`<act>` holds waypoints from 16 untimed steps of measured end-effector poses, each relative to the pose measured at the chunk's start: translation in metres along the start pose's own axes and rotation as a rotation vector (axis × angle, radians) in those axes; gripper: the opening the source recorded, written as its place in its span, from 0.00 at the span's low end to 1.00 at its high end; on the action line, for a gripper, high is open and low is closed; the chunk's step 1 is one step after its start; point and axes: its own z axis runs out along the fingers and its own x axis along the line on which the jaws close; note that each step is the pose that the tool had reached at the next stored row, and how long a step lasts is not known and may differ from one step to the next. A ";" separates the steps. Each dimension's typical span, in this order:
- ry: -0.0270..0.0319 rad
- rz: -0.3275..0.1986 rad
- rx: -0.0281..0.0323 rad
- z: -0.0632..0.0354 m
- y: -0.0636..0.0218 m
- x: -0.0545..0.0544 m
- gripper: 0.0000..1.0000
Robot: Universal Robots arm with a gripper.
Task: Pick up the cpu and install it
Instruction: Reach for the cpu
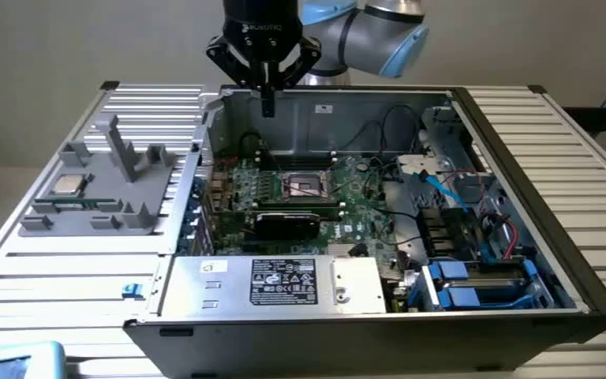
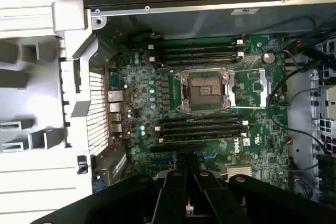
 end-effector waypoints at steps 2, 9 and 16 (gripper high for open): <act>-0.0001 0.000 0.0000 0.0000 0.0000 0.000 0.13; -0.0003 0.000 0.0000 0.0000 0.0000 0.000 0.13; -0.0004 0.001 0.0000 -0.0002 -0.0006 0.008 0.13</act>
